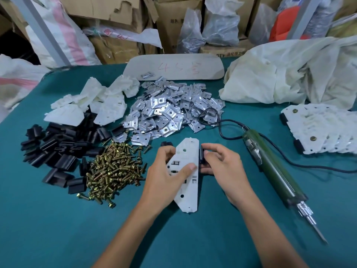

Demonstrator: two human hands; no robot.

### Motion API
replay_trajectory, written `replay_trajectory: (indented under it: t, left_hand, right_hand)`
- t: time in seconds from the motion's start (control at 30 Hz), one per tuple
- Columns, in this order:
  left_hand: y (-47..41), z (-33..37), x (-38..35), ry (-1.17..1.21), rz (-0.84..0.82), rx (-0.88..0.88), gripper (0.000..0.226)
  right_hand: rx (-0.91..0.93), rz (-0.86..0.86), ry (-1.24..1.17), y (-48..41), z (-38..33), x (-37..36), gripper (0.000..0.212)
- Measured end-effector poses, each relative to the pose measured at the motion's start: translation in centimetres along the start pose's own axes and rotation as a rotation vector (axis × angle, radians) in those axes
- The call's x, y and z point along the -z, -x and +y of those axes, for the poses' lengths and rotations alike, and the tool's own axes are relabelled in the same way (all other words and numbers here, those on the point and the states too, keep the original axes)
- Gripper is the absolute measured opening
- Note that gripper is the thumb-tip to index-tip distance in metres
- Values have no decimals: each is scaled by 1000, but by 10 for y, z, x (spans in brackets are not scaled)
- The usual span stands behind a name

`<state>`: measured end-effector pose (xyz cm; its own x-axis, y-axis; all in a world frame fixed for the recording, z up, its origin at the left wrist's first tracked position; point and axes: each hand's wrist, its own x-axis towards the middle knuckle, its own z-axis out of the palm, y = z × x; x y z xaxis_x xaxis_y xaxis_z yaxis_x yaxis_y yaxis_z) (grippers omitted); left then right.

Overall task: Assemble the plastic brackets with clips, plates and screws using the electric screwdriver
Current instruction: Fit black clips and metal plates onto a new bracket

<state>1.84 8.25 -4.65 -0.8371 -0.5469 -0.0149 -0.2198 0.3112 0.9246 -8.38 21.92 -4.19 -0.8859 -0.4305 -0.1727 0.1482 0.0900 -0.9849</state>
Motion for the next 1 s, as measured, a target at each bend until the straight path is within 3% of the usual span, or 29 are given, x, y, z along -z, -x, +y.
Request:
replay_trajectory:
  t: [0.17,0.4,0.6,0.93,1.0]
  left_hand:
    - [1,-5,0,83,2,-34,42]
    - [0,-8,0,111,3,-18,53]
    - [-2,-7,1,165,7,-50,20]
    - [-4,-6,5,232,0,-16,24]
    - [-4,-3,7,303,-10,7,23]
  right_hand:
    - [29,5,-122,3,-2,-9,24]
    - [165,113,-43,7,-2,-23,19]
    - [179,71,-72,5,-5,-24,17]
    - [259,78,-26,2,-6,-31,13]
    - [183,75,-151,-2,-8,-32,10]
